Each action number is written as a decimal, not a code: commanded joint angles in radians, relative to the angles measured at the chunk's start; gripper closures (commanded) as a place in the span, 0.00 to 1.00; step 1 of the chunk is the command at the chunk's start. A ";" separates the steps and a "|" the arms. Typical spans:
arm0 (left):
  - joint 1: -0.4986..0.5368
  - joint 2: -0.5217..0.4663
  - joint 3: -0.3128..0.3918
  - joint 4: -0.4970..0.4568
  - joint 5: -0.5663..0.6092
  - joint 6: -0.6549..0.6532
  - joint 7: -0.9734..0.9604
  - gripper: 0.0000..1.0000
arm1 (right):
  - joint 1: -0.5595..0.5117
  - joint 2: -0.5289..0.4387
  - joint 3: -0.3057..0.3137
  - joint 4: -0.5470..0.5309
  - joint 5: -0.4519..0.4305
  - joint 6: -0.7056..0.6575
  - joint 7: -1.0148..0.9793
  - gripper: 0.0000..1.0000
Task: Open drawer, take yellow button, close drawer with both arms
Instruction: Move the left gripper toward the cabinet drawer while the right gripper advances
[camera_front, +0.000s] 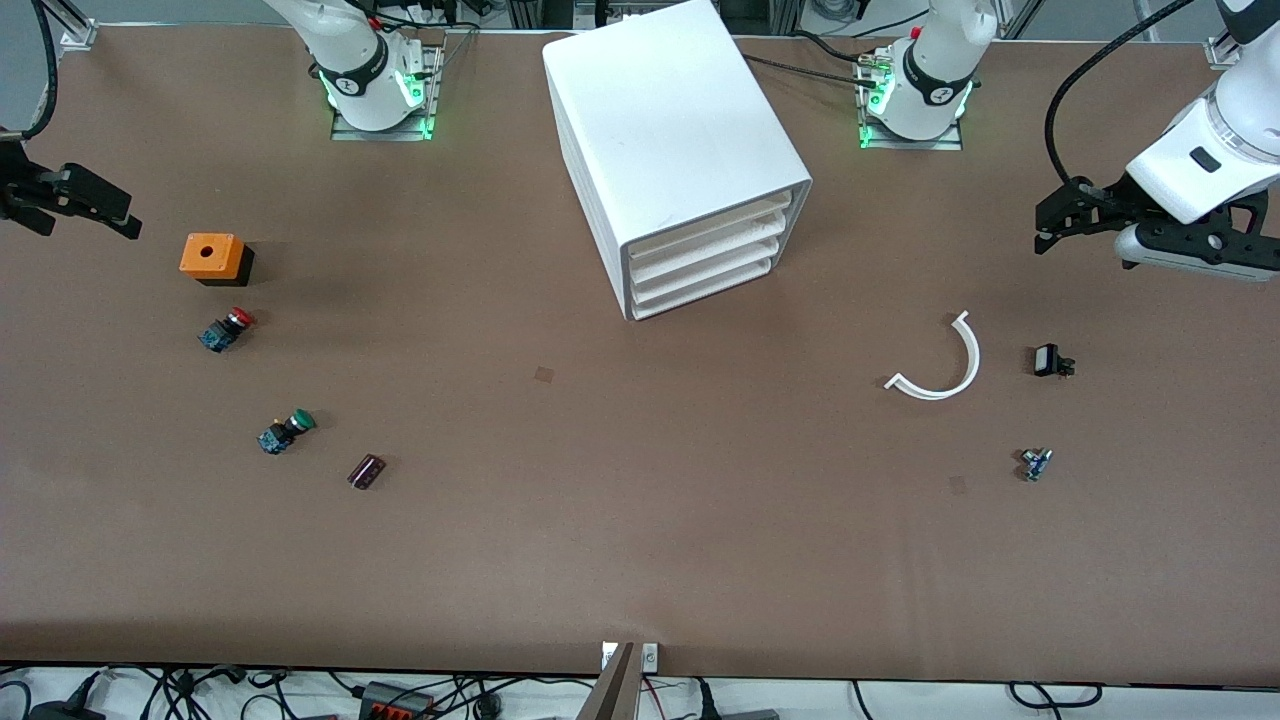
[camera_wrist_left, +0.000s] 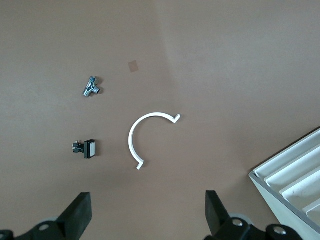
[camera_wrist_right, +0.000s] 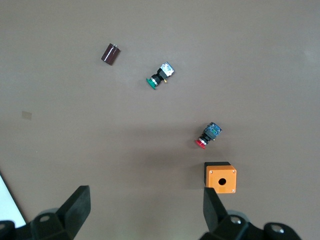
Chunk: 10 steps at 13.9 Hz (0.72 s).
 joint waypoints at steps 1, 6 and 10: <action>0.006 -0.009 -0.001 0.010 -0.011 -0.016 0.017 0.00 | -0.006 -0.007 0.008 -0.012 -0.008 0.010 -0.012 0.00; 0.006 -0.004 0.011 0.012 -0.013 -0.016 0.019 0.00 | -0.003 0.008 0.012 -0.011 0.002 0.011 -0.012 0.00; 0.006 -0.003 0.008 0.012 -0.016 -0.018 0.008 0.00 | 0.005 0.039 0.021 -0.006 0.006 0.020 -0.004 0.00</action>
